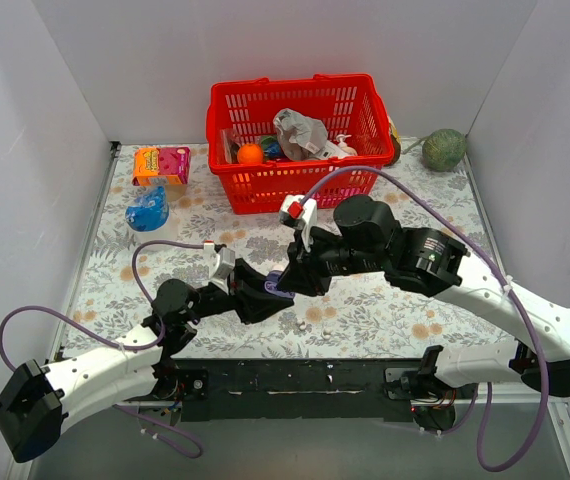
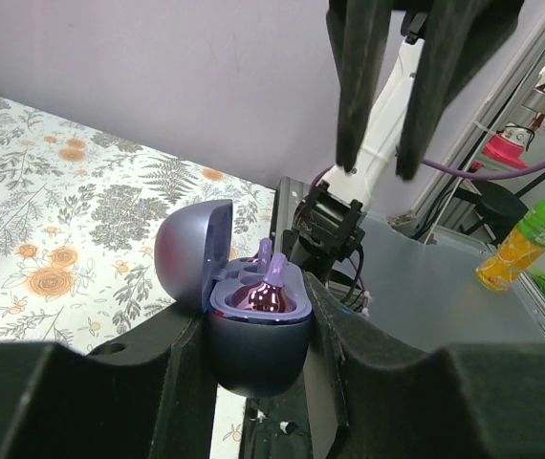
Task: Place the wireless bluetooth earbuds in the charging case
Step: Adjust the earbud with the charging case.
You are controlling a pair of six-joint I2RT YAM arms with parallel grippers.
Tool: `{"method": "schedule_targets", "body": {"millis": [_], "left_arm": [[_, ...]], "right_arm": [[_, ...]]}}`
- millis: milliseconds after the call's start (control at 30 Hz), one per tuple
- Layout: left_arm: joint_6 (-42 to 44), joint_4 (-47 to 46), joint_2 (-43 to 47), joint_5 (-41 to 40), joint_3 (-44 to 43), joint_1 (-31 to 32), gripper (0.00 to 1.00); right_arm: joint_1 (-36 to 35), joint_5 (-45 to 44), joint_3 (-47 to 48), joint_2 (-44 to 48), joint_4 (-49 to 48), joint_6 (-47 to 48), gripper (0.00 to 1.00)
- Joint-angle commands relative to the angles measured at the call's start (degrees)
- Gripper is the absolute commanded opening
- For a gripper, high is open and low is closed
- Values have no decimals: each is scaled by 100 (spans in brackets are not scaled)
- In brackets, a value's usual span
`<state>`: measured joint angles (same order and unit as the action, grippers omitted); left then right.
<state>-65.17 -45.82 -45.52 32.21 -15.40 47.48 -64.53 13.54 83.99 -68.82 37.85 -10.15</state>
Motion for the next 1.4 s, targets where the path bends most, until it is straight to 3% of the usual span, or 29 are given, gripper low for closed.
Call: {"method": "schedule_targets", "body": {"millis": [0,133,300,733,1200,1367], "left_arm": [[83,126,8,-135,-306,24,0],[83,161,-10,-144,-350,24,0],[74,126,8,-144,-350,24,0],[57,91,25,-118,-350,24,0],[57,47,34,-92,-323,24,0],[66,30,17,-74,-323,24,0]], "right_arm": [[-112,-9,13,9,-58,31,22],[-130,-115,-145,-53,-128,-39,23],[-139,-325,-303,-9,-269,-101,36],[-147,-501,-550,0,-550,-198,37],[-147,-422,-568,-132,-551,-215,22],[-147,-431,-541,-141,-524,-198,12]]}}
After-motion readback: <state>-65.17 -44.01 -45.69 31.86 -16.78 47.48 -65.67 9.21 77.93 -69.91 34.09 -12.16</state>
